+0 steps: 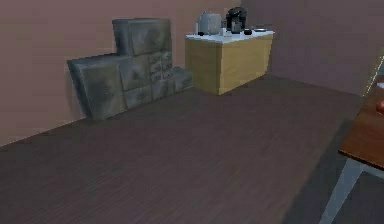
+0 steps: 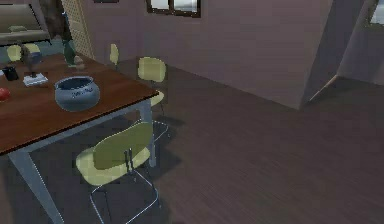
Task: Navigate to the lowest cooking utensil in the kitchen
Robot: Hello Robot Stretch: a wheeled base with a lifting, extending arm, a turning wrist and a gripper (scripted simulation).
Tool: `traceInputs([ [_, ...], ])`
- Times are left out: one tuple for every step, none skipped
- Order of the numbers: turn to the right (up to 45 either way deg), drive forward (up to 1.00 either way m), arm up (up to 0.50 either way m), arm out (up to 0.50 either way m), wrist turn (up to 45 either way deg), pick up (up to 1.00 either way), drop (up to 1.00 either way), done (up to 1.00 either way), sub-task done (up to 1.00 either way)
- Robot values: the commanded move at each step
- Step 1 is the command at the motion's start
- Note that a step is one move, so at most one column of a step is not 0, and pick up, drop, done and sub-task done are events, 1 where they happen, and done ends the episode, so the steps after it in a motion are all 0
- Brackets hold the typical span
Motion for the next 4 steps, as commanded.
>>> traceInputs([
  [9.0, 0.00, 0.00, 0.00, 0.0, 0.00, 0.00, 0.00, 0.00],
  [0.0, 1.00, 0.00, 0.00, 0.0, 0.00, 0.00, 0.00, 0.00],
  [9.0, 0.00, 0.00, 0.00, 0.0, 0.00, 0.00, 0.00, 0.00],
  [0.0, 0.15, 0.00, 0.00, 0.0, 0.00, 0.00, 0.00, 0.00],
])
